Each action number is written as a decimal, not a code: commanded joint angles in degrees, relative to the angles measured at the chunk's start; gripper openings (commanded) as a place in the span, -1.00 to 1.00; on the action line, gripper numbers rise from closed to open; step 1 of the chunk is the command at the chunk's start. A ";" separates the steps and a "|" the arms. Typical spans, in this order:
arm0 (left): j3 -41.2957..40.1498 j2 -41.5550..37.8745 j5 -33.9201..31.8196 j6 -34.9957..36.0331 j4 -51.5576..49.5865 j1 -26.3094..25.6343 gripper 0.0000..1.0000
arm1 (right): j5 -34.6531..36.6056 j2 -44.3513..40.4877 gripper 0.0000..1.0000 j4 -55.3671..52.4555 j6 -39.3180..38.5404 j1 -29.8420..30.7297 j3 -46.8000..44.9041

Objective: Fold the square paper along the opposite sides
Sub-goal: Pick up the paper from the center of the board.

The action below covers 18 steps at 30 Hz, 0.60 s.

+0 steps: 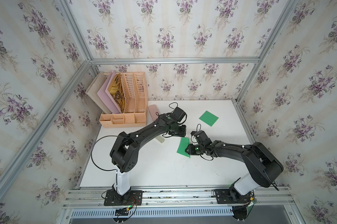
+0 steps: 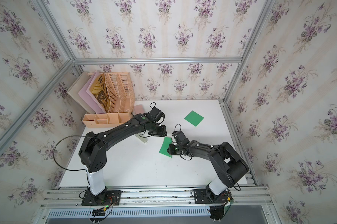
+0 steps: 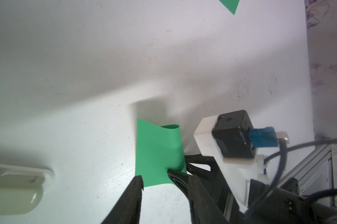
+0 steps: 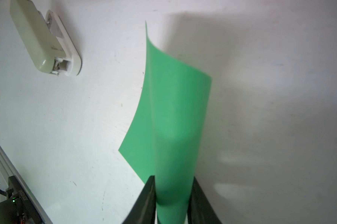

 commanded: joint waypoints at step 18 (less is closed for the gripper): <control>-13.97 -40.61 19.60 26.57 10.64 2.37 0.64 | -24.74 -30.20 -0.35 -3.22 -25.86 -0.13 10.68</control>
